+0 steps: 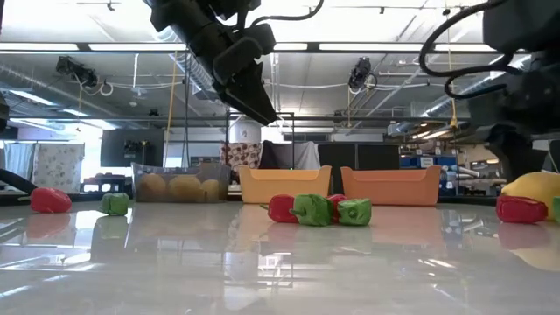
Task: Sort produce into baskets
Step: Put the lemon into the black bin
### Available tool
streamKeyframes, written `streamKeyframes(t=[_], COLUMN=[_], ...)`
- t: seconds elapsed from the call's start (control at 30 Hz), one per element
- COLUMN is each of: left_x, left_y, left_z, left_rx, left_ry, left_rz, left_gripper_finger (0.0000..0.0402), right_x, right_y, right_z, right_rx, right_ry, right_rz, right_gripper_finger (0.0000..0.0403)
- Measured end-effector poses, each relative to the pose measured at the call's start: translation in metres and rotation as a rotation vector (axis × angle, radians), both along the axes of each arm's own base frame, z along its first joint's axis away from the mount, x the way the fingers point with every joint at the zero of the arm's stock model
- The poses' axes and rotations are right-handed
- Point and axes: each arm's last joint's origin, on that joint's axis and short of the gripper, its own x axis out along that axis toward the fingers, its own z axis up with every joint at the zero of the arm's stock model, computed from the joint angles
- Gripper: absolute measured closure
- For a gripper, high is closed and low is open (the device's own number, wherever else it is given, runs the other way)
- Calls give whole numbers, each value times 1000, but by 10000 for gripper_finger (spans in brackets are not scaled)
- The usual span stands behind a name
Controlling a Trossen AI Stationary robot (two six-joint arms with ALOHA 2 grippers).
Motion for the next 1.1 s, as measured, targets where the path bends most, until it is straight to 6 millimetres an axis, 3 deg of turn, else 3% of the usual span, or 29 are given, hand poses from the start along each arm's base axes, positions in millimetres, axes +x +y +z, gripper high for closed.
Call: streamKeyframes(t=[0.33,0.57,0.83,1.1], left_x=[0,21,54,67], left_y=[0,-1,-9,-14], left_z=[0,-23,-55,-47], left_rx=[-1,-32,-136,-353], left_ry=[-3,-23,-162,-360], left_rz=[1,-54,-100,-132], left_gripper_finger=[83,83,83,83], right_x=[11,17,48,60], right_y=[-6,-13,-14,-17], right_z=[5,18,34,38], right_rx=[36,-66,-132,-338], right_ry=[-101,-287,-637,-756], right_rz=[-43,-89,-87,-74], right_gripper_finger=[184,186,169,166])
